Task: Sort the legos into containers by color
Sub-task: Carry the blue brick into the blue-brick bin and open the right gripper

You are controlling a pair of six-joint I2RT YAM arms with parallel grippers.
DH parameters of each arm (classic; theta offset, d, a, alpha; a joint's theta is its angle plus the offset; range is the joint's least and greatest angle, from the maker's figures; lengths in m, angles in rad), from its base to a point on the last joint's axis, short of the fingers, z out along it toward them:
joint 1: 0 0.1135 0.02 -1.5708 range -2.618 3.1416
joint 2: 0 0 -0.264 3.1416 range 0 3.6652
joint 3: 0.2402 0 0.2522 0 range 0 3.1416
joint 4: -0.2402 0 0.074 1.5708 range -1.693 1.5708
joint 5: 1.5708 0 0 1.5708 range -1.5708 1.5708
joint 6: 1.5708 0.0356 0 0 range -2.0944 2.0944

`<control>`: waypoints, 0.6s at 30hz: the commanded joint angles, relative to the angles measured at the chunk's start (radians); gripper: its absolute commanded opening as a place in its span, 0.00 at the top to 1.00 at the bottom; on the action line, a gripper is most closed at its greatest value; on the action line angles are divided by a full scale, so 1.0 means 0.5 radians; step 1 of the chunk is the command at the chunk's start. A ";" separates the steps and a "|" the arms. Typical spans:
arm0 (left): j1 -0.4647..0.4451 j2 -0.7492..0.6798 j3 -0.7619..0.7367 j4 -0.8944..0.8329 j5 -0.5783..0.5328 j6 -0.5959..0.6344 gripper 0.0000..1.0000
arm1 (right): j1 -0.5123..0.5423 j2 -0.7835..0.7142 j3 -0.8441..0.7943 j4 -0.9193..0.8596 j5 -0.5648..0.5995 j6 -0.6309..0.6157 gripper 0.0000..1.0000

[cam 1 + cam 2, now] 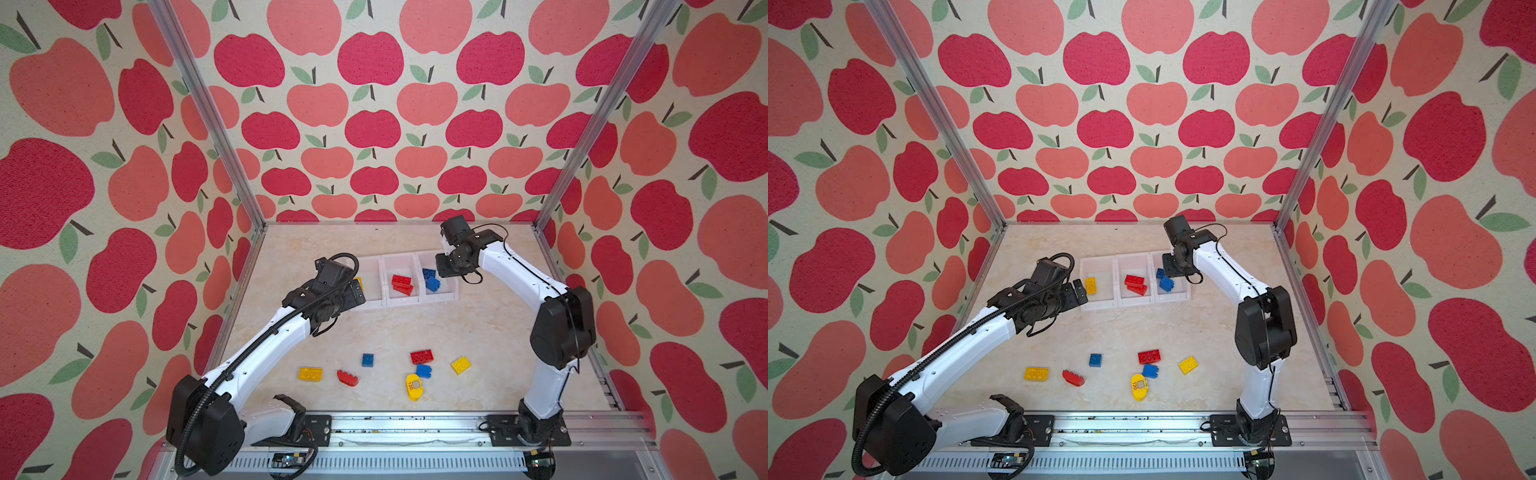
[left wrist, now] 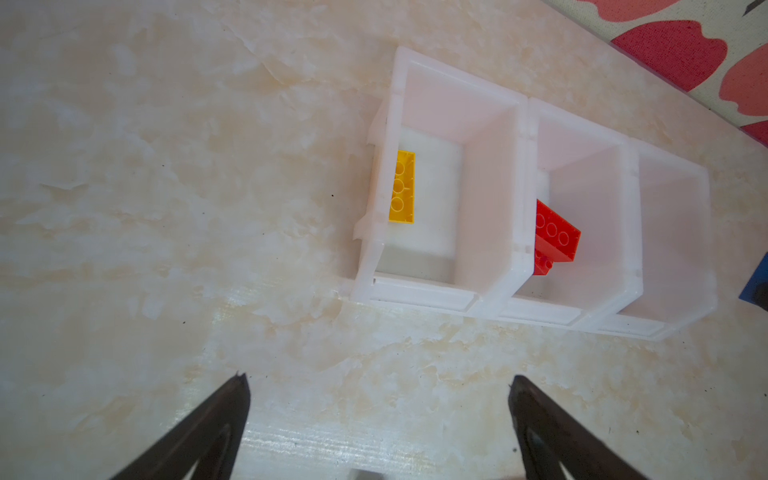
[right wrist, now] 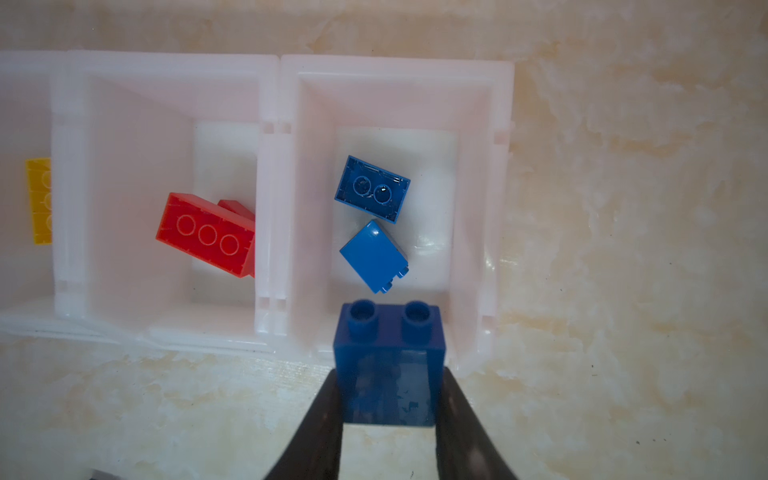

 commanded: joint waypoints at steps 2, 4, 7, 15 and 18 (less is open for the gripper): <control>0.012 -0.043 -0.038 -0.088 -0.060 -0.048 0.01 | 0.008 0.154 0.151 -0.069 0.033 -0.121 0.67; 0.012 -0.054 -0.049 -0.092 -0.060 -0.056 0.01 | 0.003 0.223 0.208 -0.090 0.048 -0.145 0.67; 0.012 -0.069 -0.061 -0.102 -0.065 -0.069 0.01 | -0.008 0.306 0.267 -0.110 0.059 -0.167 0.67; 0.012 -0.109 -0.105 -0.123 -0.069 -0.103 0.01 | -0.031 0.402 0.321 -0.108 0.080 -0.163 0.59; 0.012 -0.106 -0.105 -0.130 -0.069 -0.109 0.01 | -0.034 0.407 0.327 -0.107 0.083 -0.158 0.49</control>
